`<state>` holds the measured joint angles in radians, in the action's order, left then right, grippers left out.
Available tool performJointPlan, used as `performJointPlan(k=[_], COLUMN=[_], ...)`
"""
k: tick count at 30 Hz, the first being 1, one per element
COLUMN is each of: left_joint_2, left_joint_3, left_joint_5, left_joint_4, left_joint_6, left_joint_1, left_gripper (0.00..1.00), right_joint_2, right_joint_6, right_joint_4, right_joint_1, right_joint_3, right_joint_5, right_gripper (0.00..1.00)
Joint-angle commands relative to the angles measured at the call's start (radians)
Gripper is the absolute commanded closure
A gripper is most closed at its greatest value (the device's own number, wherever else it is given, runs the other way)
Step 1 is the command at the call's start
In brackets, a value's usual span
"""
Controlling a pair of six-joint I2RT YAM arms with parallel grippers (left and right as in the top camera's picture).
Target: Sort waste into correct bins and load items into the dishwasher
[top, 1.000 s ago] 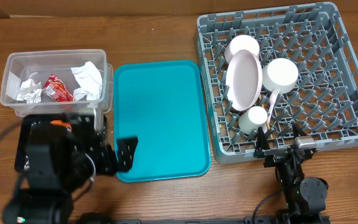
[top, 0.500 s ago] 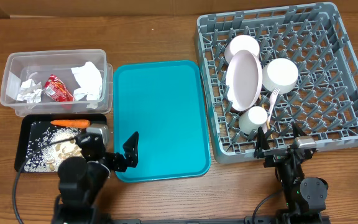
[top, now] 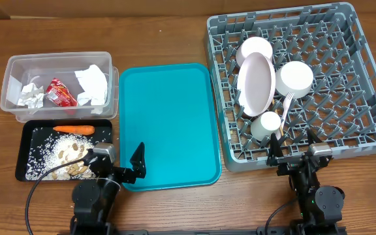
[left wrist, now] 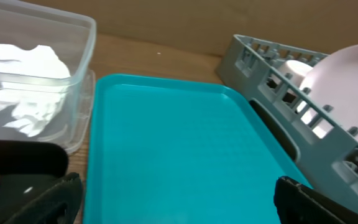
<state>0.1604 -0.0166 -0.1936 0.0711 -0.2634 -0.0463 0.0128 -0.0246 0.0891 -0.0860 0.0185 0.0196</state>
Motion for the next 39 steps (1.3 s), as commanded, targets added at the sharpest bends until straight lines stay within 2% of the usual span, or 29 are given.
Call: performJointPlan(k=[1, 6, 8, 11, 18, 39], left_joint_2=[-0.035, -0.090, -0.130, -0.157, -0.157, -0.156], left_joint_3=[0.012, 0.012, 0.012, 0.012, 0.012, 0.012], left_joint_5=[0.090, 0.179, 0.179, 0.179, 0.179, 0.175], left_joint_4=[-0.005, 0.005, 0.005, 0.006, 0.006, 0.006], left_joint_6=[0.012, 0.116, 0.207, 0.267, 0.313, 0.312], left_joint_1=[-0.006, -0.006, -0.006, -0.006, -0.006, -0.006], left_gripper=[0.00, 0.00, 0.00, 0.00, 0.00, 0.00], right_joint_2=[-0.010, -0.010, -0.010, -0.010, -0.010, -0.010], right_joint_6=[0.006, 0.006, 0.006, 0.006, 0.006, 0.006], right_joint_4=[-0.006, -0.006, -0.006, -0.006, -0.006, -0.006], right_joint_1=[-0.005, -0.005, -0.005, -0.005, -0.005, -0.005], right_joint_3=[-0.011, -0.011, -0.011, -0.011, -0.011, -0.011], right_joint_5=[0.000, 0.000, 0.000, 0.000, 0.000, 0.000], right_gripper=[0.00, 0.00, 0.00, 0.00, 0.00, 0.00])
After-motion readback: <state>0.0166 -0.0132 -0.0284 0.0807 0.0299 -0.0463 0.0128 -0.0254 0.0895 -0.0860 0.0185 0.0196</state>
